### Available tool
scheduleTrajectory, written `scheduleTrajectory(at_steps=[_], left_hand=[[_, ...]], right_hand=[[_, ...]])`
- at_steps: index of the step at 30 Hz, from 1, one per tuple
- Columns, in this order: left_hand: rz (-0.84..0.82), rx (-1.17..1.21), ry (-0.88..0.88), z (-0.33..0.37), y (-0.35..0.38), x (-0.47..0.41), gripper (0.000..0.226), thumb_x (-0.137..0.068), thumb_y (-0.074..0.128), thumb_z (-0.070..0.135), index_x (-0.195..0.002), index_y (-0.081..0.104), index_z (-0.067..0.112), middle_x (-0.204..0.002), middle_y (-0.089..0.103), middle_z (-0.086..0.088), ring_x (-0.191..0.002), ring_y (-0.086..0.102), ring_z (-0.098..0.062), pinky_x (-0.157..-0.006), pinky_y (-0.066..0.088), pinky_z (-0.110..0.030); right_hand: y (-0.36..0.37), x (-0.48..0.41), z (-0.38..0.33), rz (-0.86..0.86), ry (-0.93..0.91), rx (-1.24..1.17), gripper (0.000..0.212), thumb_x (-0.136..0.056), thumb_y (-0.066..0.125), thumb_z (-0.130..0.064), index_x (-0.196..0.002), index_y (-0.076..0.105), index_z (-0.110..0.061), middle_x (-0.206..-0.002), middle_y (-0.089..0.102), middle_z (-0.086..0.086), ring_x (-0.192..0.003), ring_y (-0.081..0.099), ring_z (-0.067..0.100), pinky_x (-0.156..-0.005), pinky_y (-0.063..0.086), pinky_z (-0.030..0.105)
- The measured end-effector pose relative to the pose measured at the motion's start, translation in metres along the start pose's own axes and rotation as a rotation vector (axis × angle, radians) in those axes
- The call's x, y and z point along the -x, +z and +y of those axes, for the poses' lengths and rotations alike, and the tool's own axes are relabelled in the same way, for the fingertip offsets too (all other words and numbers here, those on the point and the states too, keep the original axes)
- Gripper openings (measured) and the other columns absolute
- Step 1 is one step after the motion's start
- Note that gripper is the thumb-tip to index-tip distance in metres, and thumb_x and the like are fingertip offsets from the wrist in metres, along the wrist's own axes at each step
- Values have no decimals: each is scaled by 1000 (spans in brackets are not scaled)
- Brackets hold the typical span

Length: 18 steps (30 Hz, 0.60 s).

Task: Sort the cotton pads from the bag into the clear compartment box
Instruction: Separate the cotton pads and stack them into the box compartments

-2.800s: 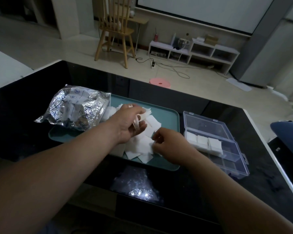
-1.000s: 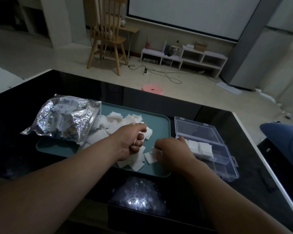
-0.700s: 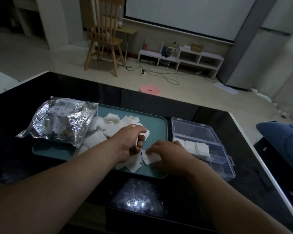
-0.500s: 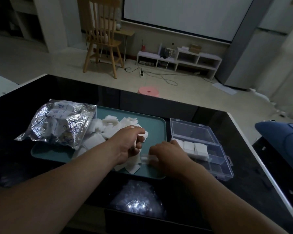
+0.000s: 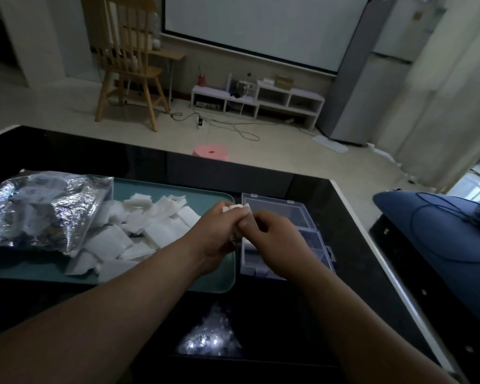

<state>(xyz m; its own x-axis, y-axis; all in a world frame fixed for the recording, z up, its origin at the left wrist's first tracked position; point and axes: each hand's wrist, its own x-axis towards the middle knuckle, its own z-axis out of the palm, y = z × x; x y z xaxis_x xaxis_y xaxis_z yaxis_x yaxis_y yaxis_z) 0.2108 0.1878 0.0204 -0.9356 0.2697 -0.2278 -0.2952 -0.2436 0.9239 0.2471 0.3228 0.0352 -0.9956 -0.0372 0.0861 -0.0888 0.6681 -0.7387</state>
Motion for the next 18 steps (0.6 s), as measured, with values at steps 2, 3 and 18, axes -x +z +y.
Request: scheduleTrajectory(at_steps=[2,3,18], left_hand=[[7,41,-6,-2,12,-3,13,-101,56,18,-89,50,20,-66,59,2,-53,54,-8,-51,35,-25],[14,53,-7,-4,16,-6,14,-100,54,16,-88,50,20,-68,60,1,-55,56,-10,-51,35,-25],[-78,131,-91,-26,57,-16,29,-102,55,49,-105,56,20,-73,63,-1,-64,63,-14,-57,53,-28]], right_hand=[[-9,5,7,12,27,-43,37,-107,51,-47,-91,72,-21,-80,70,2,-74,64,20,-64,47,36],[-13,7,11,38,43,-51,35,-107,51,-43,-92,73,-21,-83,72,3,-79,66,23,-66,50,38],[-23,20,41,205,-178,262,15,-98,61,-36,-101,74,-30,-94,71,-13,-93,62,10,-86,53,41]])
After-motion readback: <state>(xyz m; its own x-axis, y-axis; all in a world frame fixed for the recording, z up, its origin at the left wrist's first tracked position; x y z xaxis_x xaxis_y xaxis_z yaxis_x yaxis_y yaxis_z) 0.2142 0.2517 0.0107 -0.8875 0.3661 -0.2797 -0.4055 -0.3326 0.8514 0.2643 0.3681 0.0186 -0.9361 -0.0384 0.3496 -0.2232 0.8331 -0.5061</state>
